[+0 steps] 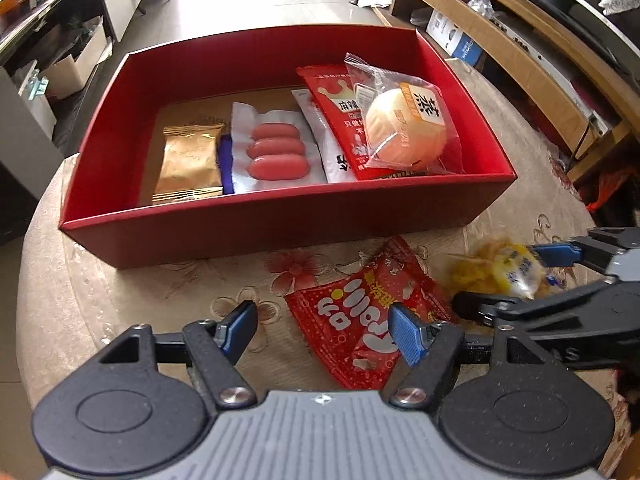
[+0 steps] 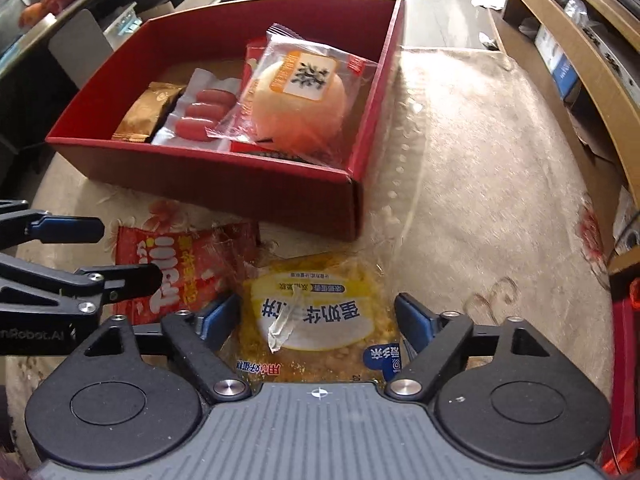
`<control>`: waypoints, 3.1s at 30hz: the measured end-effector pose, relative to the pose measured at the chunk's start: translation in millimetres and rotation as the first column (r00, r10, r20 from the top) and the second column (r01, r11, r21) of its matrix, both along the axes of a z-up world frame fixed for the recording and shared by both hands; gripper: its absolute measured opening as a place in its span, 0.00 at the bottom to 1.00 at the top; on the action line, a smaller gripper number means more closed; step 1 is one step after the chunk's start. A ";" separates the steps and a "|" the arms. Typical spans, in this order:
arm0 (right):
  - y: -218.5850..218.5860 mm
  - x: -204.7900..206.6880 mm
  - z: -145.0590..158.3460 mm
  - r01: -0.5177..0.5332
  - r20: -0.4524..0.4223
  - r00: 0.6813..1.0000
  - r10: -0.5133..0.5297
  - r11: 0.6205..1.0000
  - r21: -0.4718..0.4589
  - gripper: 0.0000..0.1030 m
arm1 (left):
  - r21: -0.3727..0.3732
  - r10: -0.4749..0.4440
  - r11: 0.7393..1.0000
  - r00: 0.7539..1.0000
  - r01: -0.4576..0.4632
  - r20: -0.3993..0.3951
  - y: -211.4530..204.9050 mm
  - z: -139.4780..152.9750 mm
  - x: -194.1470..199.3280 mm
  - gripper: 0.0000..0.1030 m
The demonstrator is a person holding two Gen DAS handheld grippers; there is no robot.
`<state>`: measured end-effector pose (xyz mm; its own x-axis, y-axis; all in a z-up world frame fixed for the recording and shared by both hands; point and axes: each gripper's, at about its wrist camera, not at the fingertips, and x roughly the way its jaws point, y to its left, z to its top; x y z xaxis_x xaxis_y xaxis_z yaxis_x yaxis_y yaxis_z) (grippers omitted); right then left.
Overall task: Organize snacks
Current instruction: 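Move the left gripper to the red chip bag while the right grasps the yellow cracker bag, then lift the yellow cracker bag with the right gripper while the left lowers toward the red candy bag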
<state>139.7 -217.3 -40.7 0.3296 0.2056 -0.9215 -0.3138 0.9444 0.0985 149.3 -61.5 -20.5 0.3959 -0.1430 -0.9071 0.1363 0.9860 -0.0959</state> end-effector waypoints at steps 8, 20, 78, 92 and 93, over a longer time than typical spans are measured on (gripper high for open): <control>-29.3 -14.8 6.6 0.050 -0.019 0.999 -0.050 0.999 0.009 0.80 | 0.025 -0.108 0.994 0.994 0.108 0.024 -20.5 -8.4 10.9 0.71; -60.4 -19.5 6.7 0.150 -0.028 0.988 -0.149 0.987 0.058 0.78 | 0.001 -0.271 0.963 0.963 0.271 0.006 -45.0 -13.8 0.2 0.76; -40.5 -144.1 -13.4 0.002 -0.121 0.992 -0.022 0.986 -0.167 0.83 | 0.185 -0.621 0.757 0.778 0.626 -0.093 -47.2 -32.8 -140.2 0.78; -41.6 -138.3 -7.9 0.015 -0.125 0.992 -0.031 0.992 -0.127 0.83 | 0.262 -0.667 0.713 0.744 0.651 -0.034 -75.4 -15.9 -93.6 0.81; -42.3 -137.7 -7.7 0.017 -0.125 0.992 -0.032 0.992 -0.124 0.83 | 0.279 -0.684 0.690 0.728 0.668 -0.054 -81.3 -24.1 -91.0 0.81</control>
